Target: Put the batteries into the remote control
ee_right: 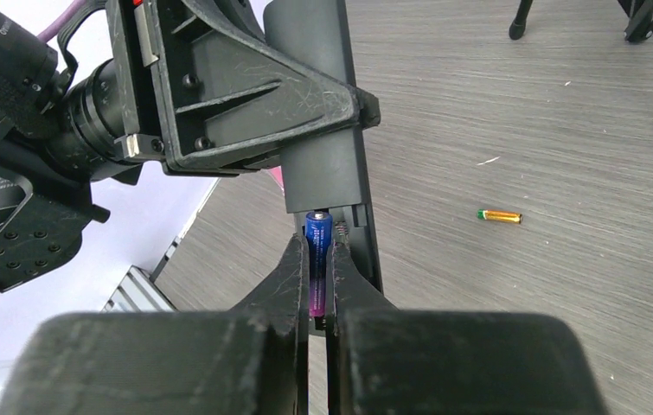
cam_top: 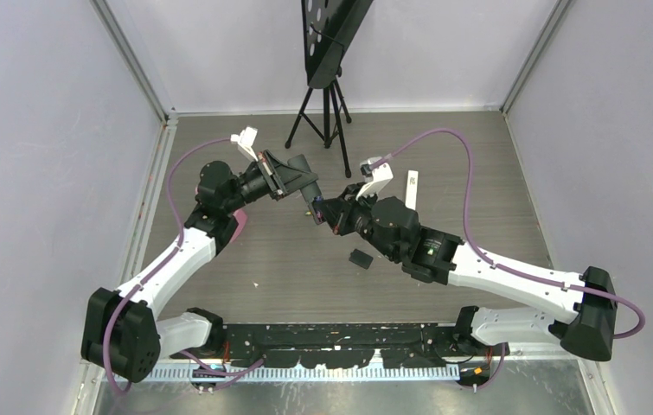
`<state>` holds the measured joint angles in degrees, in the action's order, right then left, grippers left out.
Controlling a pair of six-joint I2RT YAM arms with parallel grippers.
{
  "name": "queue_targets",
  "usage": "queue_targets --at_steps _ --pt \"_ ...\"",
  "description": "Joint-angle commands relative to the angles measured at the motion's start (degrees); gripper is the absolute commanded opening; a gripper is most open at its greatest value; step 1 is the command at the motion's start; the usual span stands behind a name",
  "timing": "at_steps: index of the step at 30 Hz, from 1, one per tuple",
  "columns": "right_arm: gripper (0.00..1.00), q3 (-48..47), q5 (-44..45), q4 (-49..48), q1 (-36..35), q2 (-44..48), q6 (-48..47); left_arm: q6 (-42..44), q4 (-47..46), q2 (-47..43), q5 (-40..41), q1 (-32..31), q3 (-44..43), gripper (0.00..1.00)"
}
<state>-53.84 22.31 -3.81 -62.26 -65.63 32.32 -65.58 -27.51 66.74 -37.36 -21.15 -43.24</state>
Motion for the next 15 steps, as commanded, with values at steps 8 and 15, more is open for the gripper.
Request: queue_targets --at_steps 8,15 --pt "0.0 0.61 3.13 -2.76 -0.13 0.3 -2.13 -1.14 -2.82 -1.09 0.11 -0.07 -0.04 0.0" --pt "0.0 2.5 -0.01 -1.97 -0.27 0.93 -1.47 -4.8 -5.67 -0.55 2.67 -0.12 0.91 0.0"
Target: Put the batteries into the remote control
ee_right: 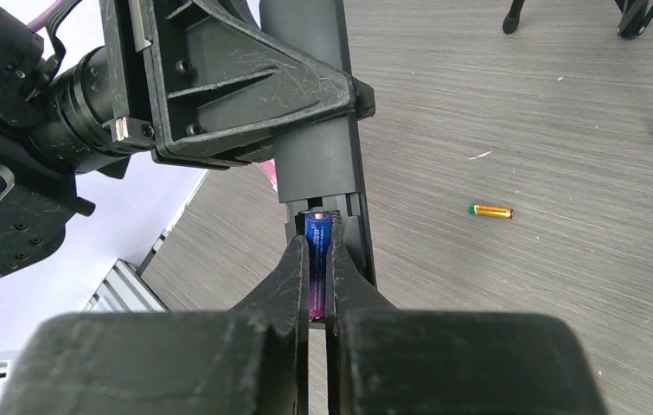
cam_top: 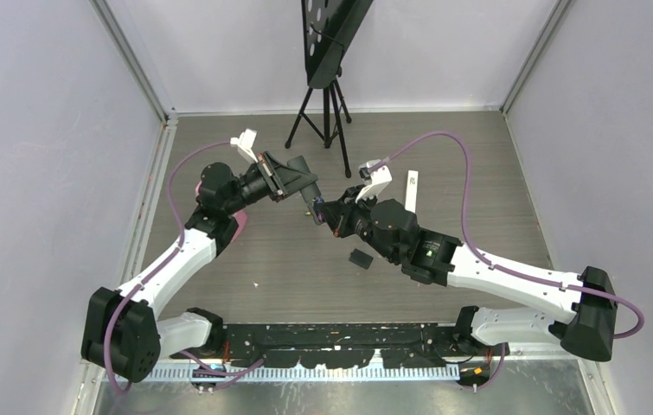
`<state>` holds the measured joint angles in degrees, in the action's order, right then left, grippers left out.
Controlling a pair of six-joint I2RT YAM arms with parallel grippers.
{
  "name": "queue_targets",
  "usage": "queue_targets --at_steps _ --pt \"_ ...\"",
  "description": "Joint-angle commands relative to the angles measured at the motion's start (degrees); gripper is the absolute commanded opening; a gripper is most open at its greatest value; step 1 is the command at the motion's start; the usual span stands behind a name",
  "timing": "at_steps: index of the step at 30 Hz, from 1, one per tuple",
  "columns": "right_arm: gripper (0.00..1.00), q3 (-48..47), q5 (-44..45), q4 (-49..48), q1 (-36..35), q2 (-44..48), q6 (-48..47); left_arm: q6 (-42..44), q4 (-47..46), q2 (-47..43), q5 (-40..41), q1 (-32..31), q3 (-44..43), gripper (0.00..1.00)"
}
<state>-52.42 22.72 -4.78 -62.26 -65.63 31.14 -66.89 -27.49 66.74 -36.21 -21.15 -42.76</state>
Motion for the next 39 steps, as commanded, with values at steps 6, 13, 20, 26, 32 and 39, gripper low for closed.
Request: queue_targets --at_steps 6,13,20,26,32,39 --pt "0.0 1.84 -1.07 -1.2 -0.52 0.47 -0.87 -6.77 -8.81 -0.05 1.36 -0.12 0.67 0.0" --pt "0.0 3.96 -4.82 -2.6 -0.58 -1.02 -5.08 -10.33 -8.9 -0.56 0.78 -0.09 -0.16 0.0" --pt "0.0 5.31 -7.79 -4.3 -0.58 -2.63 -7.17 -11.25 -9.15 -0.78 -0.44 -0.06 -1.05 0.0" --pt "0.01 6.94 -8.75 -2.46 -0.58 -4.77 -8.49 -11.08 -10.89 -0.9 -1.44 -0.06 -1.74 0.0" --pt "0.01 8.83 -7.12 0.34 -0.58 -4.96 -9.89 -10.59 -10.31 -1.52 -2.11 -0.04 -2.91 0.0" --pt "0.01 8.73 -6.46 3.58 -0.58 -6.31 -10.59 -9.22 -11.3 -1.63 -3.93 -0.04 -4.29 0.0"
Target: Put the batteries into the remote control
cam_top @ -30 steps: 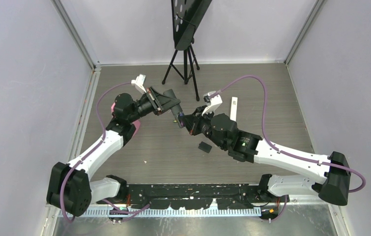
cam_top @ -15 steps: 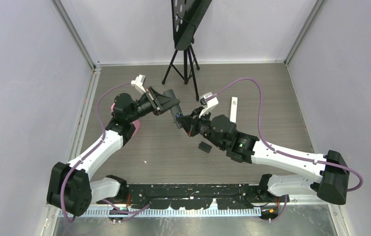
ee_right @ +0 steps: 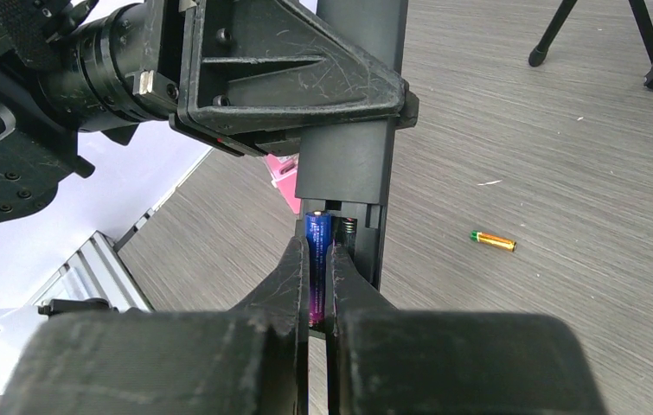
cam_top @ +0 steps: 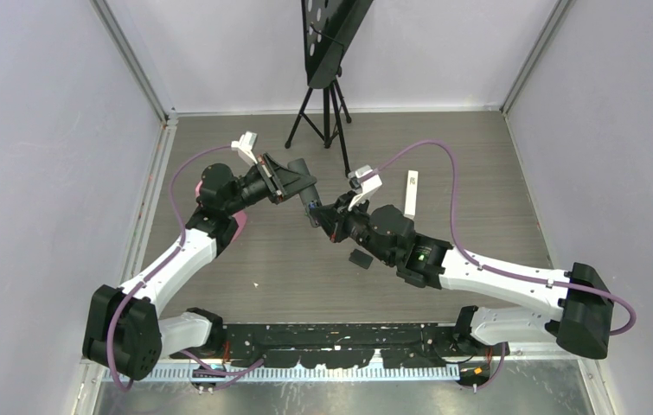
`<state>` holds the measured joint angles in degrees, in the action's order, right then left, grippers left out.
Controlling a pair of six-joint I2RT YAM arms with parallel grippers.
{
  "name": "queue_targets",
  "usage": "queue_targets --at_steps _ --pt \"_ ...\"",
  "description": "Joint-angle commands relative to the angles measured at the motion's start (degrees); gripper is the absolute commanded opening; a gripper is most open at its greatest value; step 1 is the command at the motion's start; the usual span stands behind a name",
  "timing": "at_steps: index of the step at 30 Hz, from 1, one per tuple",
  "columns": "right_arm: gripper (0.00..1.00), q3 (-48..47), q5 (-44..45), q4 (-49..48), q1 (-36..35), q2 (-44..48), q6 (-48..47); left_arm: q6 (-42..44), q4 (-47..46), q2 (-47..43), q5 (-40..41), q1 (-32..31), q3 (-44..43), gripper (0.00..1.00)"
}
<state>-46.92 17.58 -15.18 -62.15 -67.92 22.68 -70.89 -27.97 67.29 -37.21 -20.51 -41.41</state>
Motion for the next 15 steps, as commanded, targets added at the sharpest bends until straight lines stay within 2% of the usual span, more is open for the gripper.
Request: queue_targets --at_steps 1,6,15 --pt "0.01 3.14 -1.79 14.4 -0.69 -4.24 -2.26 -4.74 -10.77 -2.24 -3.24 -0.67 -5.96 0.0" --pt "0.0 2.36 -3.04 18.47 -0.7 -5.94 -2.55 -3.13 -9.11 -2.57 -3.88 -0.39 -7.34 0.0" --pt "0.0 2.15 -8.78 20.58 -0.69 -7.74 -2.73 -5.44 -9.16 -2.65 -3.86 1.47 -7.11 0.0"
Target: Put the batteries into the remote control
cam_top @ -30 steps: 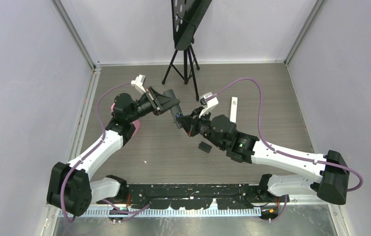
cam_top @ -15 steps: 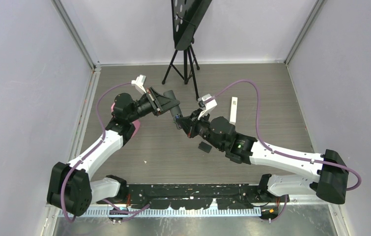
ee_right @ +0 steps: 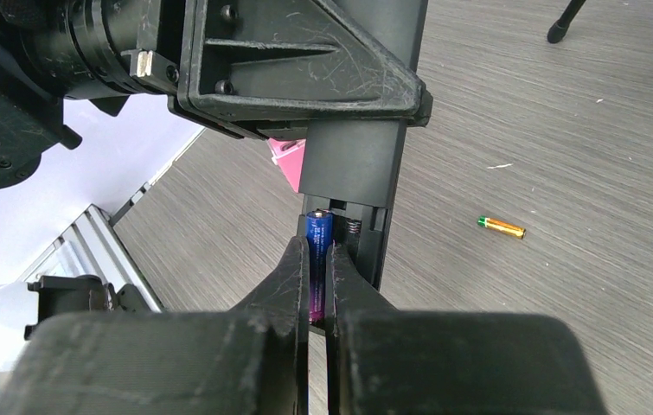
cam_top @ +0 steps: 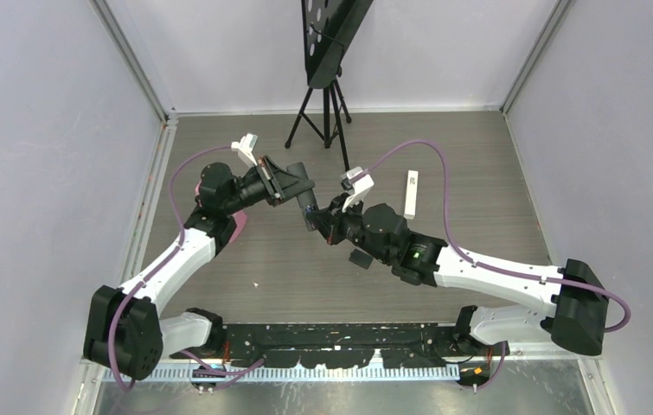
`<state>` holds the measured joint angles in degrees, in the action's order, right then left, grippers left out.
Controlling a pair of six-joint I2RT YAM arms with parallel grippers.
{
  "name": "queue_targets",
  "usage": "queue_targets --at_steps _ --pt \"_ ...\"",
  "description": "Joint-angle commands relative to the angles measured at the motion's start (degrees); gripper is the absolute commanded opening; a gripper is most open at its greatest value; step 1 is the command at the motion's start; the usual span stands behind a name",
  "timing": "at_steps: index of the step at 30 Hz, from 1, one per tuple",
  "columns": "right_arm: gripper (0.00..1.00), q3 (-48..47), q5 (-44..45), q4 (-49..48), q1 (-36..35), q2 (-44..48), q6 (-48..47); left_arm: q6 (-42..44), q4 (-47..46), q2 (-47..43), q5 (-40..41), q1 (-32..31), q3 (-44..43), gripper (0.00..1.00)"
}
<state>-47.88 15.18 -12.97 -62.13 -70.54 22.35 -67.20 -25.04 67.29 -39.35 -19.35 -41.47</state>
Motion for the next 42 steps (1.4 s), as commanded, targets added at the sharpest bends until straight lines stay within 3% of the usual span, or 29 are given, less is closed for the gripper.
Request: queue_targets --at_steps 1,5,11,19,31,42 --pt "0.0 2.9 -6.74 18.84 -0.71 -5.54 -2.73 -9.78 -12.07 -2.65 -1.89 0.55 -7.1 0.0" --pt "0.0 3.28 -3.35 17.92 -0.71 -5.71 -2.06 -14.11 -12.24 -2.26 -2.76 0.98 -7.11 0.0" --pt "0.0 4.23 1.48 8.74 -0.71 -5.12 -0.46 -20.26 -17.89 -0.33 -3.85 0.99 -5.2 0.0" --pt "0.0 2.78 -0.46 6.67 -0.71 -6.51 0.94 -21.5 -19.89 0.27 -4.46 0.99 -4.53 0.0" --pt "0.0 5.06 -6.73 18.76 -0.71 -8.3 -6.67 -18.42 -16.99 0.11 -4.24 2.45 -7.41 0.0" --pt "0.0 1.93 -12.13 23.71 -0.71 -14.3 -3.56 -15.0 -13.83 -2.0 -4.09 3.96 -9.71 0.0"
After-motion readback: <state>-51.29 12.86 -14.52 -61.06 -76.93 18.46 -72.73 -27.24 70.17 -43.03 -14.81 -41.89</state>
